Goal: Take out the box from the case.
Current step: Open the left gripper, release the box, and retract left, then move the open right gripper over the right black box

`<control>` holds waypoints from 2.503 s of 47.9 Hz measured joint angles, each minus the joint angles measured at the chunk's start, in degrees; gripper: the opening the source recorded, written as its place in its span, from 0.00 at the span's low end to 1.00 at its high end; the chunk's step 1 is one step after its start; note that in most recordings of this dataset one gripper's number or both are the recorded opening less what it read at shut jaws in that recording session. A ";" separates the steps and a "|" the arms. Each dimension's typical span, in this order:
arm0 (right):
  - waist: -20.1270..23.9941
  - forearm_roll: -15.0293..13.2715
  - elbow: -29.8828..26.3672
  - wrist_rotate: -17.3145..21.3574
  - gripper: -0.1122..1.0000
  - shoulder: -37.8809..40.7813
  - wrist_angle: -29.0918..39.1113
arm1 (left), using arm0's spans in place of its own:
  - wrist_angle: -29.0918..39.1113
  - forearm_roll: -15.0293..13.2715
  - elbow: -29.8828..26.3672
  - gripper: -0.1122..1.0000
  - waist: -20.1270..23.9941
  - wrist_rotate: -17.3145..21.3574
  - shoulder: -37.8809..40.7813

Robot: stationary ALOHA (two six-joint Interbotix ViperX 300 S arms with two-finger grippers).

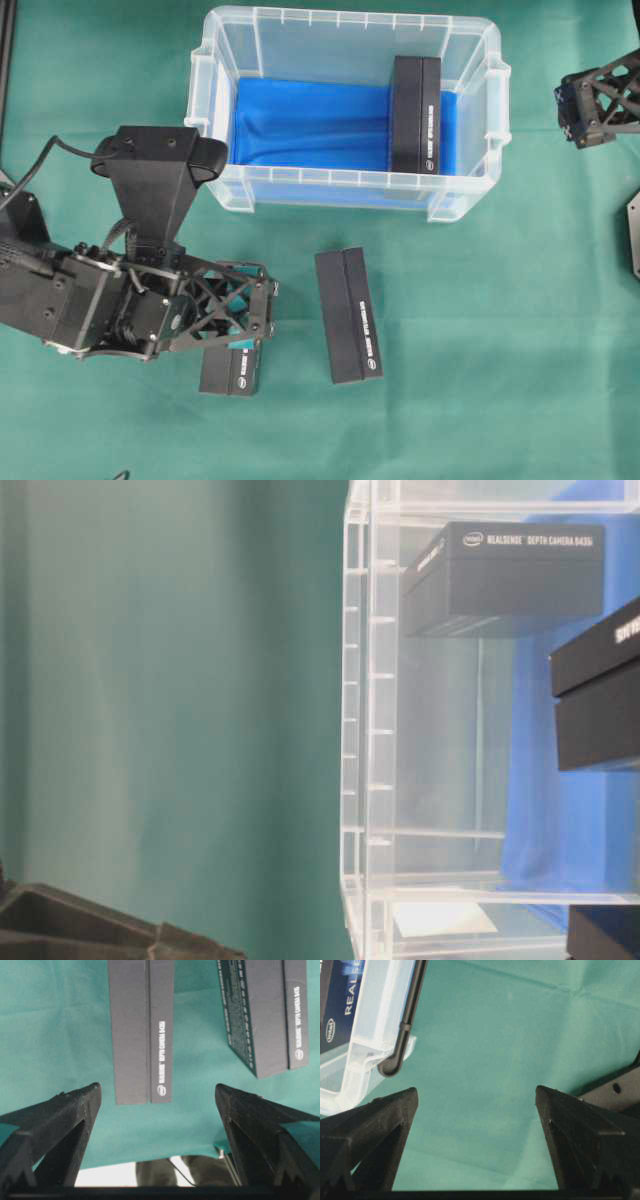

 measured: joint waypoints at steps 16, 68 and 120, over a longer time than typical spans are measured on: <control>0.09 0.00 0.00 0.00 0.92 0.00 0.53 | 3.60 0.00 6.24 0.98 -4.31 -1.76 -6.94; 0.00 0.00 0.18 0.26 0.92 -0.18 0.62 | 1.67 -0.09 18.19 0.98 6.15 8.00 -19.86; 0.09 -0.18 0.18 3.43 0.92 -0.18 2.29 | 2.90 -0.79 20.04 0.97 27.42 28.48 -22.50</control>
